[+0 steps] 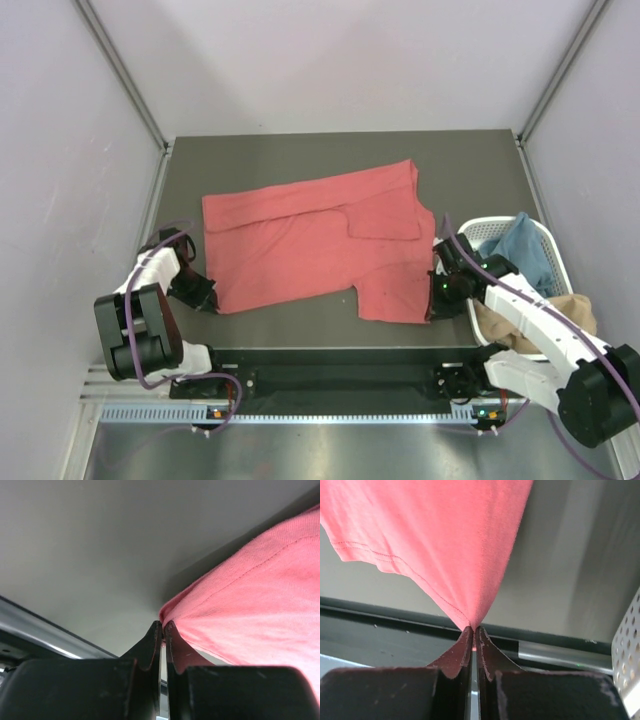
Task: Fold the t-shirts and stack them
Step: Fold the tshirt
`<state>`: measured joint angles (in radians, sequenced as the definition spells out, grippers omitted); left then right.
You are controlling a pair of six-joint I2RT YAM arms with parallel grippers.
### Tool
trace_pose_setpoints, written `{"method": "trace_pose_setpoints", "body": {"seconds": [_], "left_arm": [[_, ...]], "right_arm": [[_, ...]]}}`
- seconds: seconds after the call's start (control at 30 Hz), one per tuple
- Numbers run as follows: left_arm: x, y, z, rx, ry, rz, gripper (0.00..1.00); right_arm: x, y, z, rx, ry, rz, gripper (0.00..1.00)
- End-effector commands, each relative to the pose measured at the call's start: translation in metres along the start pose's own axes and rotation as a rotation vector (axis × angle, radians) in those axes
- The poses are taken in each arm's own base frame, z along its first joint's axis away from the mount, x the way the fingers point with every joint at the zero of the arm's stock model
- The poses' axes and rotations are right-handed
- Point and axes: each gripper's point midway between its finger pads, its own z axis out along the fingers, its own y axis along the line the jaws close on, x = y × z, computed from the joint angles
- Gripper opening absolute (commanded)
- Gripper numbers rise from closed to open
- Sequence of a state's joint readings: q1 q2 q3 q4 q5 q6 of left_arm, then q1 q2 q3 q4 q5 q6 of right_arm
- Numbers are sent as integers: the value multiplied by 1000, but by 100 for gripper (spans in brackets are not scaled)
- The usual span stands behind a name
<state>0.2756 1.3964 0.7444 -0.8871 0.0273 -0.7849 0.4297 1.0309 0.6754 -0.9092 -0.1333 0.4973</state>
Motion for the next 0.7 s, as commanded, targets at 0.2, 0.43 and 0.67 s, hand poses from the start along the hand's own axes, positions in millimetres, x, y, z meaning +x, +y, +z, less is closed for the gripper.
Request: {"method": "trace_pose_setpoints", "body": {"seconds": [0.2, 0.43, 0.67], "left_arm": [[-6, 7, -7, -41, -17, -7, 0], [-20, -5, -23, 13, -80, 15, 0], [-36, -31, -49, 106, -126, 83, 0]], "right_arm": [[8, -8, -35, 38, -10, -8, 0], [-45, -2, -44, -33, -76, 82, 0], [-125, -2, -69, -61, -177, 38, 0]]}}
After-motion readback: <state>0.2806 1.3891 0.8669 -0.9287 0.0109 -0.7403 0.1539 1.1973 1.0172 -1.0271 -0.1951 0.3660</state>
